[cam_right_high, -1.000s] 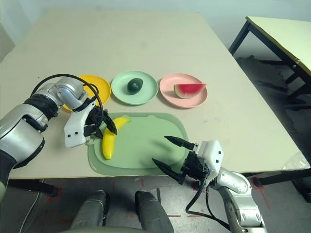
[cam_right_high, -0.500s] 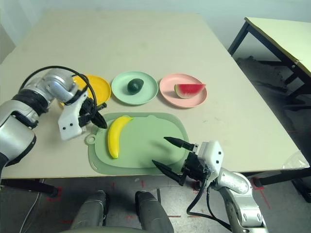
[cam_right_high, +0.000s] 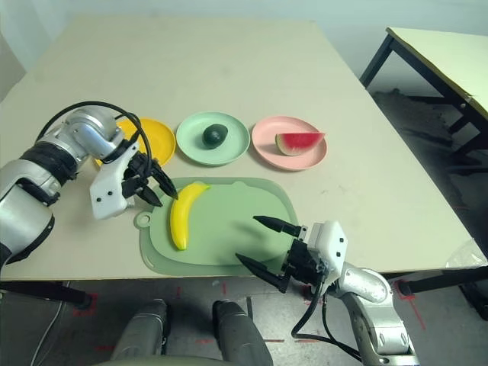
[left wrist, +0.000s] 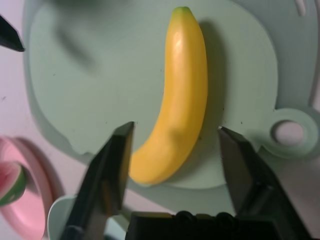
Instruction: Place the fruits into color-matched plates.
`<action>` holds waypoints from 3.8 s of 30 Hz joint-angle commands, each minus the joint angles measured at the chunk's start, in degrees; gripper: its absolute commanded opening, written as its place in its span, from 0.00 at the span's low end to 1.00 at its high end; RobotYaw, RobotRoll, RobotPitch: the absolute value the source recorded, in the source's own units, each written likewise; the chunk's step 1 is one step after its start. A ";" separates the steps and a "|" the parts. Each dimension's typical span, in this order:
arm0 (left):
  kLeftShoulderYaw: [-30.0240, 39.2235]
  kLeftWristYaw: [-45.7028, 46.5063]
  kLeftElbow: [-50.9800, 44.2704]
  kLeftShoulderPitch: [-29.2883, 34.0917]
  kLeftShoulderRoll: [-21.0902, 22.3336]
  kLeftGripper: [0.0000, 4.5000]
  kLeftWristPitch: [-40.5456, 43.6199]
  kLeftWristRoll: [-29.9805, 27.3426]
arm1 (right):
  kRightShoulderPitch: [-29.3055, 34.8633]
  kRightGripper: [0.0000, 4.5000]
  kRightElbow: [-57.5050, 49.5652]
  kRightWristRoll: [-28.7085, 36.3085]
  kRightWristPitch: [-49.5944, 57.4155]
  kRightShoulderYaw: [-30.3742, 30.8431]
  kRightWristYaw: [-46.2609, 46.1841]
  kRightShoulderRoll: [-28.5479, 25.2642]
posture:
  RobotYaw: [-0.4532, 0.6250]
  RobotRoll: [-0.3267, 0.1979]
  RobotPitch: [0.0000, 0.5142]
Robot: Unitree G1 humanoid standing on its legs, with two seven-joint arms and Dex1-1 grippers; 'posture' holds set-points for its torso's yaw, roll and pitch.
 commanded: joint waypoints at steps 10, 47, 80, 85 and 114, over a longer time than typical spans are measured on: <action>2.27 3.35 6.11 0.58 -5.60 0.99 0.65 16.13 | 3.30 1.00 -4.55 -0.65 -1.58 -0.31 -3.74 0.77 | 0.26 0.62 0.29; 30.34 18.22 9.90 0.94 8.41 0.34 28.33 19.25 | 3.91 1.00 -6.09 2.32 1.29 -7.44 -17.33 5.94 | 0.27 0.62 0.29; 23.97 47.05 14.19 4.55 9.28 1.00 36.21 42.00 | 2.99 1.00 -6.35 4.64 2.95 -6.81 -5.95 -2.41 | 0.24 0.62 0.32; 27.38 43.10 13.90 4.65 10.17 1.00 34.43 37.90 | 1.92 1.00 -5.79 4.60 3.16 -6.73 -6.13 -2.32 | 0.23 0.62 0.30; 77.02 45.49 -28.53 40.08 6.67 1.00 75.04 -16.64 | -20.83 1.00 25.25 12.70 10.54 -32.62 -13.28 -16.49 | 0.24 0.62 0.24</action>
